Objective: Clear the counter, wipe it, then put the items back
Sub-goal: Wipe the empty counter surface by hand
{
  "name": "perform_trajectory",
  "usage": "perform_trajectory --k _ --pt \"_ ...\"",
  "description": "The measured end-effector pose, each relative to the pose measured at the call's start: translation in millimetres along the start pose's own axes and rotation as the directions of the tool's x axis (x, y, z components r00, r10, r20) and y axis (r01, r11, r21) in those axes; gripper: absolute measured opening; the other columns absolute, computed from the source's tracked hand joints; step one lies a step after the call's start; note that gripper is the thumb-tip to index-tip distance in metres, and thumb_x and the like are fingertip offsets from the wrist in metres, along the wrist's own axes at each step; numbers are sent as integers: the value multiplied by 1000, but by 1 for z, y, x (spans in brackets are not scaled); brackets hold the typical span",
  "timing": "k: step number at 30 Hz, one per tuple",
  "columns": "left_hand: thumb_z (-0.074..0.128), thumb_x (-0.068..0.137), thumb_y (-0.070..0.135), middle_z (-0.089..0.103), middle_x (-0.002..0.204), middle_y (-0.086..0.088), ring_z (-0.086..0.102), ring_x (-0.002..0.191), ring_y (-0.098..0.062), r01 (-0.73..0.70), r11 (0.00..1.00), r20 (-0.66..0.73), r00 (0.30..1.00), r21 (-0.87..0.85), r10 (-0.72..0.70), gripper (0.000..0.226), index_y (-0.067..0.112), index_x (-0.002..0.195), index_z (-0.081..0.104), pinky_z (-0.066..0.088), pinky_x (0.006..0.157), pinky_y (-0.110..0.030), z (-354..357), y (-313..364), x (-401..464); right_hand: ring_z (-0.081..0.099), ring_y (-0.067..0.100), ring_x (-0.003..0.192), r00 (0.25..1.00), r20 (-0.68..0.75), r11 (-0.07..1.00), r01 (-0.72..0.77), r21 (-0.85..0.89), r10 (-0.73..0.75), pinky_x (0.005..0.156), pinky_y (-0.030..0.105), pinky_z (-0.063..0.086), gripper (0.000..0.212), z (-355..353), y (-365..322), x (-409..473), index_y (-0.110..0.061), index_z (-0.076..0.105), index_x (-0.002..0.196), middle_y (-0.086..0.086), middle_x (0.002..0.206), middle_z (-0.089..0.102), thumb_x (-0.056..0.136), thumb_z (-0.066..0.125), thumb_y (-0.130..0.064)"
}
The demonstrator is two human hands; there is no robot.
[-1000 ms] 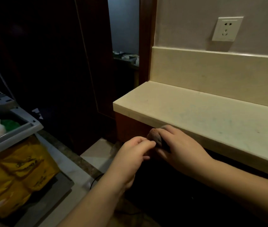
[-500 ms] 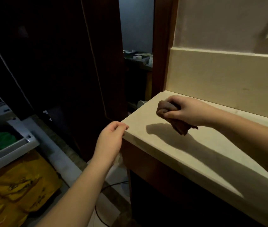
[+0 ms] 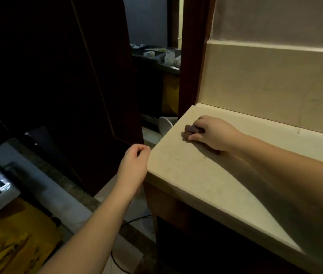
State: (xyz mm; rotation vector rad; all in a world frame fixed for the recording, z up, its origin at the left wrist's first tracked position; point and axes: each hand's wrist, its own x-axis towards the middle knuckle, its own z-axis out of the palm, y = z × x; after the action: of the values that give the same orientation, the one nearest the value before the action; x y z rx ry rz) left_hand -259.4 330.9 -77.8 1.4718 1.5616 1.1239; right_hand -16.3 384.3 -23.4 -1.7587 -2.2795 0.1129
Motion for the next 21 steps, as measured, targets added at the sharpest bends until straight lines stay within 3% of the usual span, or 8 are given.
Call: perform_trajectory --k 4,8,10,15,21 --pt "51 96 35 70 95 13 62 91 -2 160 955 179 977 -249 -117 20 30 108 66 48 69 -20 3 -10 6 49 14 79 988 -50 981 -135 140 143 59 22 32 19 2 0 10 -23 61 91 -9 84 57 83 66 -40" --pt "47 101 25 71 91 22 64 82 9 217 888 332 940 -405 -79 20 26 106 66 46 59 -6 0 -19 12 48 15 82 970 -94 970 -211 120 223 67 28 32 22 2 -10 27 -21 67 102 -5 87 55 86 65 -36" --pt "45 101 28 71 95 24 63 85 11 234 878 396 917 -418 -56 21 28 111 64 46 62 -5 -2 -25 13 48 16 84 976 -92 979 -192 71 198 71 29 33 24 6 -23 28 -21 68 104 -4 90 53 87 64 -38" --pt "47 99 38 65 123 9 57 116 -7 264 865 464 885 -427 -41 36 23 131 57 42 100 -30 -5 -35 17 55 15 84 999 -25 997 -32 72 34 73 31 43 21 21 -49 -2 -31 70 101 -12 85 52 82 67 -40" --pt "46 86 59 59 126 17 51 118 0 161 915 458 888 -371 30 56 32 135 52 39 100 -27 -7 -40 18 53 21 91 947 -140 956 -292 11 290 72 27 33 28 10 -23 35 -21 69 103 -1 94 55 86 63 -42"
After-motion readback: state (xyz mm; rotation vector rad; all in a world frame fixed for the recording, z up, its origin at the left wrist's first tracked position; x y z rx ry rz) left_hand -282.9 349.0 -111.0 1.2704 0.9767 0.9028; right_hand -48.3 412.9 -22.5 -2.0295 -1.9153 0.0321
